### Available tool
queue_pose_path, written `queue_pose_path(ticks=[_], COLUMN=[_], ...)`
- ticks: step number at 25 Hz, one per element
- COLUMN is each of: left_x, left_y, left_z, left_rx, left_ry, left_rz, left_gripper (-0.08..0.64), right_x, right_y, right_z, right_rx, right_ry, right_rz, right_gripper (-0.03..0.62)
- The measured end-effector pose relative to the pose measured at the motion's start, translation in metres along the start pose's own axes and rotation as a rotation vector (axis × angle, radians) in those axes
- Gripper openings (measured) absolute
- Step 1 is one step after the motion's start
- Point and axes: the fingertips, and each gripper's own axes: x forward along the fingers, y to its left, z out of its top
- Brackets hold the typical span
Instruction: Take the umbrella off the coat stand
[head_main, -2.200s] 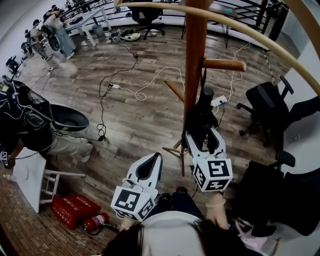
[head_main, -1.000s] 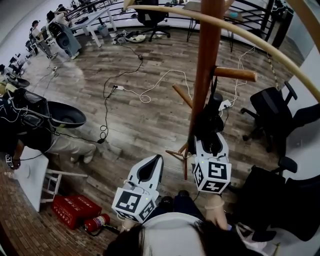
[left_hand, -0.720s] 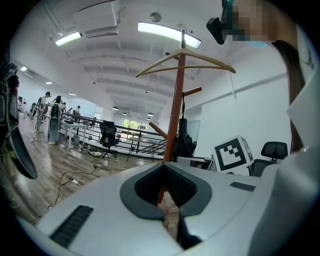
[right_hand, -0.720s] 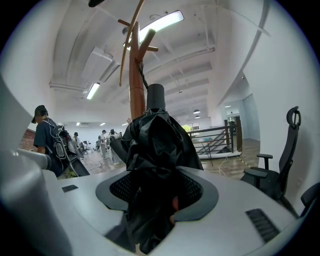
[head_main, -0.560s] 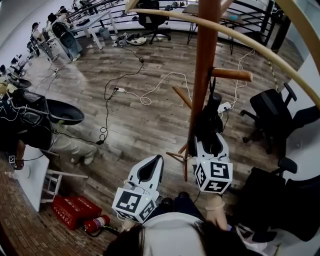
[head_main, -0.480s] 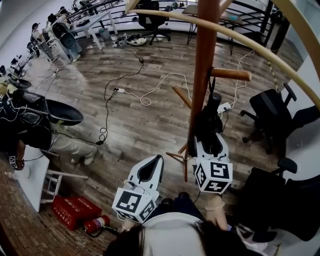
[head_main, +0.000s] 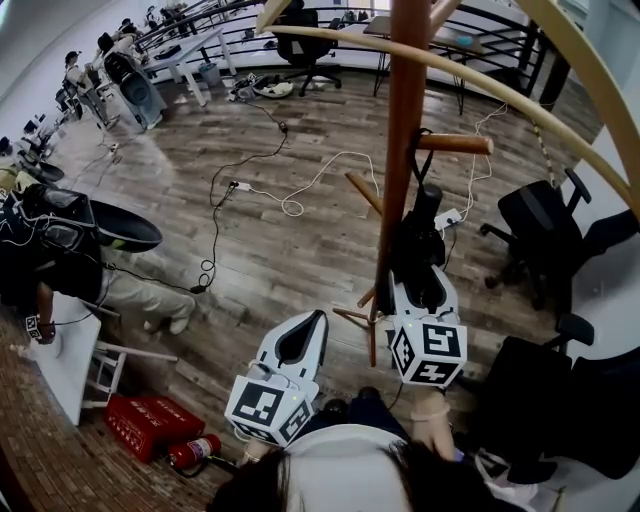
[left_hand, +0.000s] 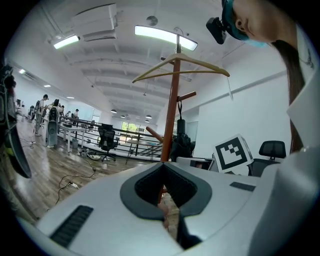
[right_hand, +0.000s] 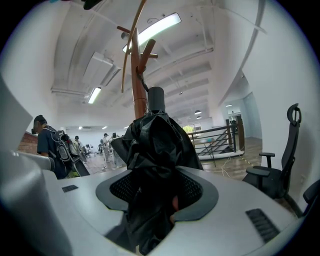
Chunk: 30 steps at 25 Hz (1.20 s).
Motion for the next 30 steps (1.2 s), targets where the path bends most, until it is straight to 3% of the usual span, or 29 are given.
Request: queue_pose_path(ticks=[30], left_x=[-0.02], left_y=[-0.018], left_z=[0.015], left_rx=[0.028], left_ry=[-0.048], left_rz=[-0.061], left_gripper=[0.009], right_x=[-0.037], right_y=[-0.004], right_z=[0.039], right_rx=[0.019], right_ry=[-0.088], right_rz=[-0.028], right_gripper=[0.229])
